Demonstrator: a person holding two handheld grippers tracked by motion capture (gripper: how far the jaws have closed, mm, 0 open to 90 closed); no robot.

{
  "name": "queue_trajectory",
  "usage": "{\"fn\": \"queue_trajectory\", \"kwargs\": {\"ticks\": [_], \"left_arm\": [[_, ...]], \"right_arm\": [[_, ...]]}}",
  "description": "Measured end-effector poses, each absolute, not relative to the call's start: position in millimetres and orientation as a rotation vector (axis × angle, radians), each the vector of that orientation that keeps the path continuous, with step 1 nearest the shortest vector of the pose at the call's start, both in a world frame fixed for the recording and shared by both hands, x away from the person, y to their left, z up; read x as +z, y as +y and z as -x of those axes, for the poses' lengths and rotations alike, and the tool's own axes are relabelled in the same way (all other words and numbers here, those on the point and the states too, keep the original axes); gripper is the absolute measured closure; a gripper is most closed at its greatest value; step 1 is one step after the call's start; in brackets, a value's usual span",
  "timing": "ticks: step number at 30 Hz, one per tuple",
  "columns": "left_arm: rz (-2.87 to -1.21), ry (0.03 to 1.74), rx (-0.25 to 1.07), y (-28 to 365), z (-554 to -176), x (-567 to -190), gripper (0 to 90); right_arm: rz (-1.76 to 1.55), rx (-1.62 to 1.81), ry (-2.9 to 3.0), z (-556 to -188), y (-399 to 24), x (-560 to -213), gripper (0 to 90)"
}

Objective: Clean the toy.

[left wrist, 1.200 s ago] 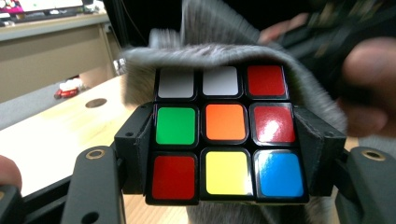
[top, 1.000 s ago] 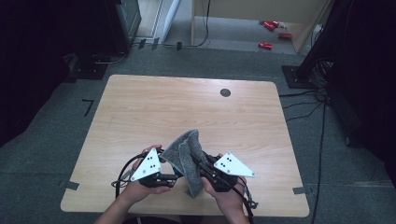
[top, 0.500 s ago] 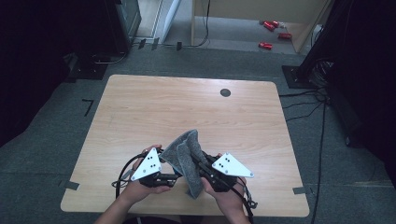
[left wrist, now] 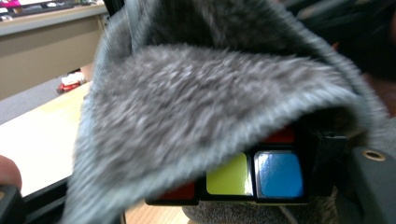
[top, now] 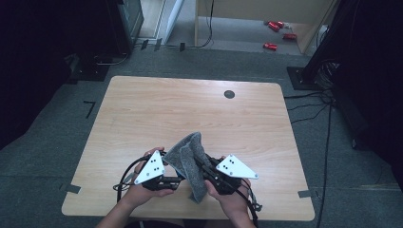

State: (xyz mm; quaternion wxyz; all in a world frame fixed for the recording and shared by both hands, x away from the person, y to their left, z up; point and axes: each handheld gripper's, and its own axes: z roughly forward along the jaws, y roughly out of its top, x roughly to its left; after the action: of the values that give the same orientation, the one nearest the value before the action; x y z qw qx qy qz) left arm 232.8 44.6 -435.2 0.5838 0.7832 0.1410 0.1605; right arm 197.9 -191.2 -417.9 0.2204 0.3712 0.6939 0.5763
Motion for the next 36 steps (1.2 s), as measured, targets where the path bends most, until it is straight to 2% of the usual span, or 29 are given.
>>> {"fn": "queue_trajectory", "kwargs": {"ticks": [4, 11, 21, 27, 36], "left_arm": [[-1.811, 0.333, 0.373, 49, -234, -434, 34.4], [-1.826, 0.326, 0.376, 46, -234, -436, 34.4], [-1.662, 0.397, 0.305, 71, -242, -422, 34.4], [-1.628, 0.399, 0.241, 66, -240, -424, 34.4], [-1.581, 0.417, 0.190, 70, -243, -422, 34.4]], "right_arm": [[-1.121, 1.541, 1.951, -206, -196, -428, 77.7], [-1.009, 1.580, 1.944, -193, -187, -407, 77.7], [-1.246, 1.570, 1.961, -220, -209, -442, 77.7], [-1.104, 1.672, 1.997, -209, -191, -435, 77.7], [-1.069, 1.686, 2.125, -204, -172, -446, 77.8]]}}
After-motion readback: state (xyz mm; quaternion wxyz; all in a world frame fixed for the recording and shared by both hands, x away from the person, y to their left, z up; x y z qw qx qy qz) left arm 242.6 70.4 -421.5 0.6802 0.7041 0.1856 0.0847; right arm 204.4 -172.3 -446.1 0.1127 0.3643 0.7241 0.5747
